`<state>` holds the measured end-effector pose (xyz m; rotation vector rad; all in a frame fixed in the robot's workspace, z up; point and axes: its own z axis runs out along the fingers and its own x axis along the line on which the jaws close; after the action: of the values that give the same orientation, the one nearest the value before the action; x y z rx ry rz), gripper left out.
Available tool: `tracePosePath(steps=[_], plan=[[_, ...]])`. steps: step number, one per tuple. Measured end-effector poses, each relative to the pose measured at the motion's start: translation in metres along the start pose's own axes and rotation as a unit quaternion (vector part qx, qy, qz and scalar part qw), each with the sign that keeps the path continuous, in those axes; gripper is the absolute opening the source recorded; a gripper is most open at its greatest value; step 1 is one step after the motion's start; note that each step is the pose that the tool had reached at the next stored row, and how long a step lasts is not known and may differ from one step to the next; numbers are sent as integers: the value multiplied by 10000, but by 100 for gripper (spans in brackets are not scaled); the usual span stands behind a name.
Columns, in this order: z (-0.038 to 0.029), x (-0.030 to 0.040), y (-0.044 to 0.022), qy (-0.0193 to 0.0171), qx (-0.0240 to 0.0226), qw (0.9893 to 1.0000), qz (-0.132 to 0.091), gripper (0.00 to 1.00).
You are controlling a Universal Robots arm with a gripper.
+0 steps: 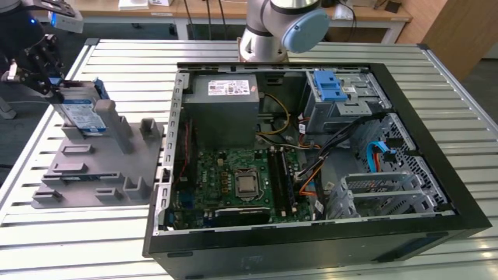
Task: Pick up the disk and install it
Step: 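Pick up the disk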
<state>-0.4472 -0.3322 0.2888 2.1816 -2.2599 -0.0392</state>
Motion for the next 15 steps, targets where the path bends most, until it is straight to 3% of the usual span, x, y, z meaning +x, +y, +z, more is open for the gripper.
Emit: tracePosePath(steps=[13,15], plan=[[1,1,0,39,2,10000,-1,37],[1,1,0,39,2,10000,-1,44]])
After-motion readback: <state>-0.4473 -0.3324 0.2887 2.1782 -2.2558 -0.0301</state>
